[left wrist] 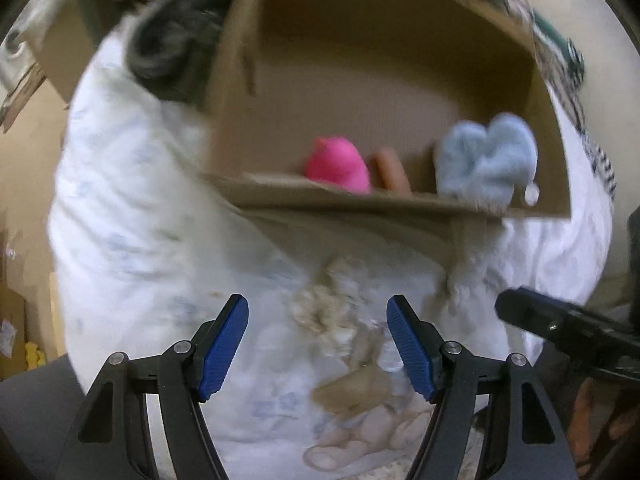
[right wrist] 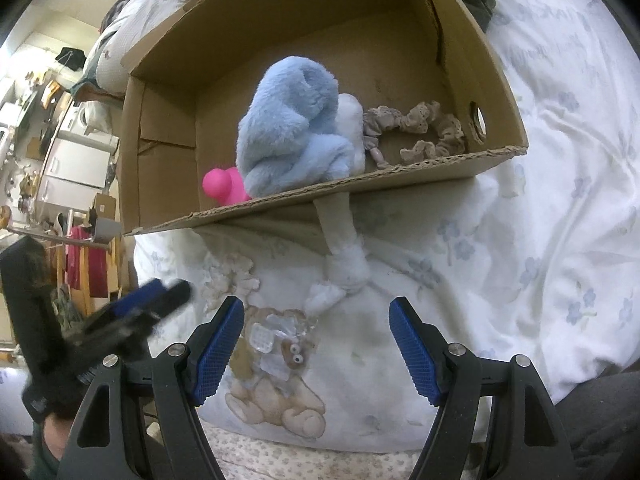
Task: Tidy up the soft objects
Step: 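Grasp the white lace piece with the left tool while the right tool grasps the white sock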
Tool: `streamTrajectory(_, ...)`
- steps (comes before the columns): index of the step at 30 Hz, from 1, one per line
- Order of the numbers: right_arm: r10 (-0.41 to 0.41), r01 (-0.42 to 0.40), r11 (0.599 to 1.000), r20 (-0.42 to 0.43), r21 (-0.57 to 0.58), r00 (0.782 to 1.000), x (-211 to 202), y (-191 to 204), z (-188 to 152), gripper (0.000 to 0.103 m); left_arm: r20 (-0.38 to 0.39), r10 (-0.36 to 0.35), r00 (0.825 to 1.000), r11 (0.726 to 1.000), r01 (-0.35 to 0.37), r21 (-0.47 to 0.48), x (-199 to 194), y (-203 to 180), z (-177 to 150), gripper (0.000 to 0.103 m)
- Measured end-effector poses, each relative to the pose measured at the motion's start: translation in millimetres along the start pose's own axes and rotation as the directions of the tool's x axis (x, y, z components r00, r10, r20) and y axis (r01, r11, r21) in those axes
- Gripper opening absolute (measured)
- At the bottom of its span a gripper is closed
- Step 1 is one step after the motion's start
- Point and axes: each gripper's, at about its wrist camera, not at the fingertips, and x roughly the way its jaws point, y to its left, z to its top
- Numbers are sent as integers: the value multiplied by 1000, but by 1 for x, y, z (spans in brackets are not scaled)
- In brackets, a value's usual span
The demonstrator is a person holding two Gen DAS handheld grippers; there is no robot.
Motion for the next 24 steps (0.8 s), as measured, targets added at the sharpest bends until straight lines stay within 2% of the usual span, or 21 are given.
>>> streamTrajectory(1,1,-1,1000,0,7,1000,0,-2,0,80,-20,12,1000,1000,-12,14,7,-6,0,68)
streamTrajectory(3,3,-3,1000,2,24,1000,-2,-8,1,79,-50,29,998,999,-27,30,20,-14,0,56)
streamTrajectory(5,7,-7,999,4,48,1000,-4,-16,3,79,-72,41,997,999,-39,29,28,-17,1,31)
streamTrajectory(6,11,-11,998,4,62,1000,-5,-20,4,79,-77,50,996,999,-48,23,30,-17,2,28)
streamTrajectory(8,21,-21,995,1,96,1000,-5,-27,5,79,-47,59,997,998,-59,15,24,-17,3,10)
streamTrajectory(14,50,-48,985,-6,168,999,-3,-42,10,79,32,5,999,1000,-5,11,-6,-20,3,10)
streamTrajectory(19,41,-36,991,-38,129,998,6,-34,18,79,68,-9,998,1000,10,-13,-27,-3,-5,10)
streamTrajectory(22,1,2,997,-37,80,999,7,-27,23,79,76,3,997,1000,-1,-28,-36,10,-8,10)
streamTrajectory(24,-27,29,998,-44,51,999,11,-23,25,66,75,3,997,999,1,-46,-37,21,-13,10)
